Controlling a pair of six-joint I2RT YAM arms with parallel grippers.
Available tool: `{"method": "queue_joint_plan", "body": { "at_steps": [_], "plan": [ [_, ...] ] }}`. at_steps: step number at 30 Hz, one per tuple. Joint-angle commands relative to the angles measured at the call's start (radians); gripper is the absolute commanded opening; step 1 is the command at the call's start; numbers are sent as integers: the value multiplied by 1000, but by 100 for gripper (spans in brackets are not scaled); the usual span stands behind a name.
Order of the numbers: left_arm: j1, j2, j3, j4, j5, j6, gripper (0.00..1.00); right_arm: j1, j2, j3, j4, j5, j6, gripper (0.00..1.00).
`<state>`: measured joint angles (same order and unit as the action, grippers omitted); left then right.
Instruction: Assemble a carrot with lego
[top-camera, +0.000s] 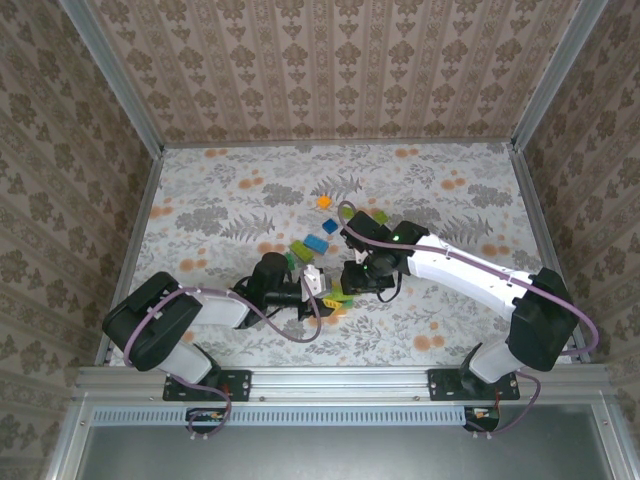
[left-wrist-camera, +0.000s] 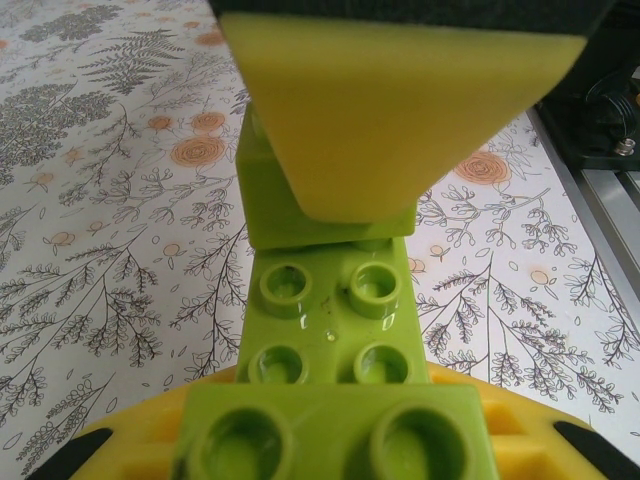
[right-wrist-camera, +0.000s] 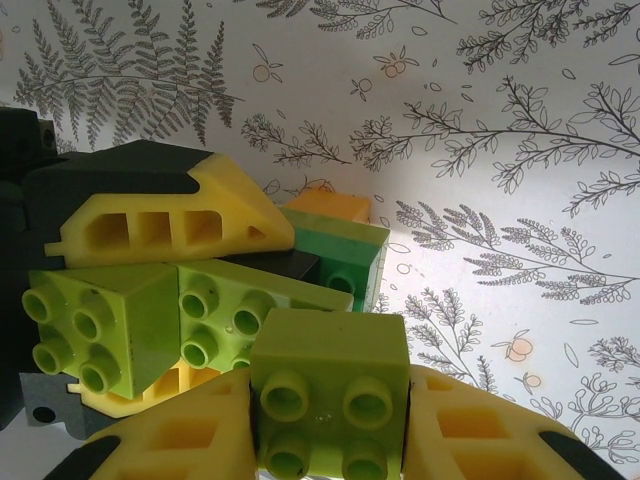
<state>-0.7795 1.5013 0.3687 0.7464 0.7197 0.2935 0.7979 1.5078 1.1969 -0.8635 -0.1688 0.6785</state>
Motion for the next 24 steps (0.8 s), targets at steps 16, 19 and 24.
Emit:
{"method": "queue_joint_plan", "body": {
  "at_steps": [16, 19, 24],
  "plan": [
    [-15, 32, 4, -53, -52, 36, 33, 54, 93, 17, -73, 92, 80, 25],
    [-15, 33, 4, -56, -54, 36, 33, 62, 109, 24, -83, 101, 85, 26],
    [-18, 32, 5, -56, -57, 39, 33, 74, 146, 42, -104, 114, 85, 26]
  ]
}}
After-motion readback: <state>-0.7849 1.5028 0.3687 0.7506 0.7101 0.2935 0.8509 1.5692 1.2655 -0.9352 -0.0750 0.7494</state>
